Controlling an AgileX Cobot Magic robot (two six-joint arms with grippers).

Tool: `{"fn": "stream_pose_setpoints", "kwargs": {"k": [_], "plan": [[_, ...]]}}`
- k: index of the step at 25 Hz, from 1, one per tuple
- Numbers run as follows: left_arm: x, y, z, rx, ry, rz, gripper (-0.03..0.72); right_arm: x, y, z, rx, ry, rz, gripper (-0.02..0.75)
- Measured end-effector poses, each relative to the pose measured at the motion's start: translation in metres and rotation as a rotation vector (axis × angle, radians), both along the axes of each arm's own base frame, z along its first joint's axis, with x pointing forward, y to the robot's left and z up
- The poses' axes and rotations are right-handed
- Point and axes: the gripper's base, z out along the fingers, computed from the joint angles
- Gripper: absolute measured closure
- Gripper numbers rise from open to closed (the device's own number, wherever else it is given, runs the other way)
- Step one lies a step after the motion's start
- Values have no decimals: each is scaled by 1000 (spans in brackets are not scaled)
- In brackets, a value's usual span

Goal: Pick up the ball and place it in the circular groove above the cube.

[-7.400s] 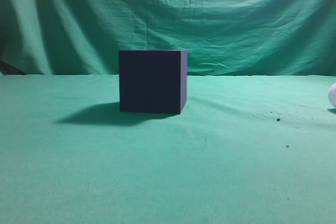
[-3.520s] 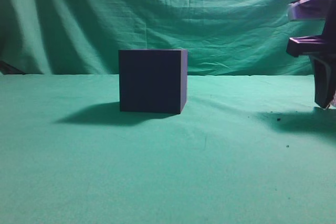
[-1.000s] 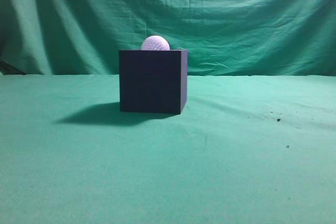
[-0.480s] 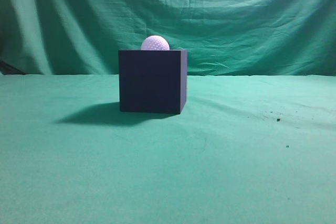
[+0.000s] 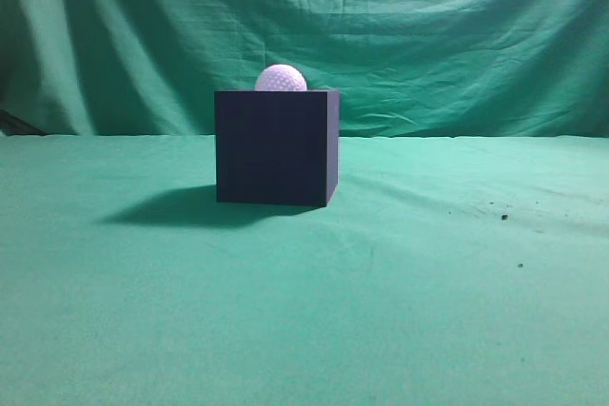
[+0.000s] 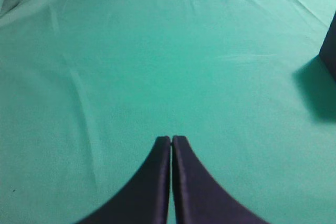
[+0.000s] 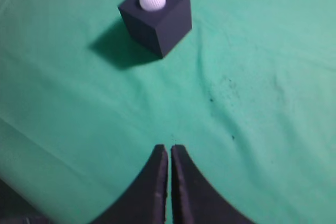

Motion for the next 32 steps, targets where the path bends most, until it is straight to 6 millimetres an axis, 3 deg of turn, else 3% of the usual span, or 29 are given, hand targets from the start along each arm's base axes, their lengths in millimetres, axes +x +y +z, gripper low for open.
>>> {"fn": "stream_pose_setpoints", "kwargs": {"k": [6,12,20,27,32], "plan": [[0,0,0,0,0,0,688,4,-5,-3,-47,-69,-19,738],[0,0,0,0,0,0,688,3,-22,-23,83,-336,-154,738],[0,0,0,0,0,0,688,-12,-47,-95,125,-550,-431,738],[0,0,0,0,0,0,688,-15,-53,-156,141,-513,-573,738],[0,0,0,0,0,0,688,-15,-53,-164,126,-458,-580,738]]}}
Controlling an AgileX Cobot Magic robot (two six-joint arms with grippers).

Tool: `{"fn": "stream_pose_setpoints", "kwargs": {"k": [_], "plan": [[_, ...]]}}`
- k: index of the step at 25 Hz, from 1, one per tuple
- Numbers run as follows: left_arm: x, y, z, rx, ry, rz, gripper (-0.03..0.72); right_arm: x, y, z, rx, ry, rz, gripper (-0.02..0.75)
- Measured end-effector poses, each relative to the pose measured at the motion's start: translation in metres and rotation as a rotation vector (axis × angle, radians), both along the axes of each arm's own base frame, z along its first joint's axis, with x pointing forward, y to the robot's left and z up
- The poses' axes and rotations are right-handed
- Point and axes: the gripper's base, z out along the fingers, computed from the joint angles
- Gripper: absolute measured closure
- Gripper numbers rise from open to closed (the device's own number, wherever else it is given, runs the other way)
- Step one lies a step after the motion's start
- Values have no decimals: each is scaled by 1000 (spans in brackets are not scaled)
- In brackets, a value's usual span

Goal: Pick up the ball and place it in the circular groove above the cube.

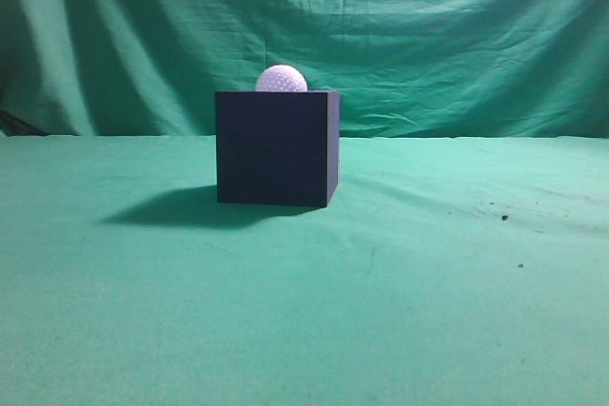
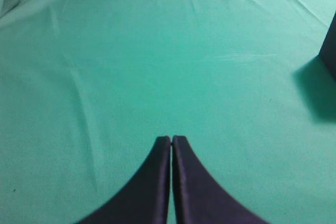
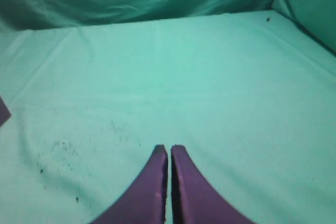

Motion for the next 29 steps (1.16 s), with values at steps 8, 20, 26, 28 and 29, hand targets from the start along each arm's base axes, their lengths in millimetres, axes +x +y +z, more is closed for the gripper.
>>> {"fn": "stream_pose_setpoints", "kwargs": {"k": [8,20,26,28,29], "plan": [[0,0,0,0,0,0,688,0,0,-1,-10,16,2,738],[0,0,0,0,0,0,688,0,0,-1,-9,17,2,738],[0,0,0,0,0,0,688,0,0,-1,-12,16,3,738],[0,0,0,0,0,0,688,0,0,-1,-12,16,3,738],[0,0,0,0,0,0,688,0,0,-1,-12,16,3,738]]}}
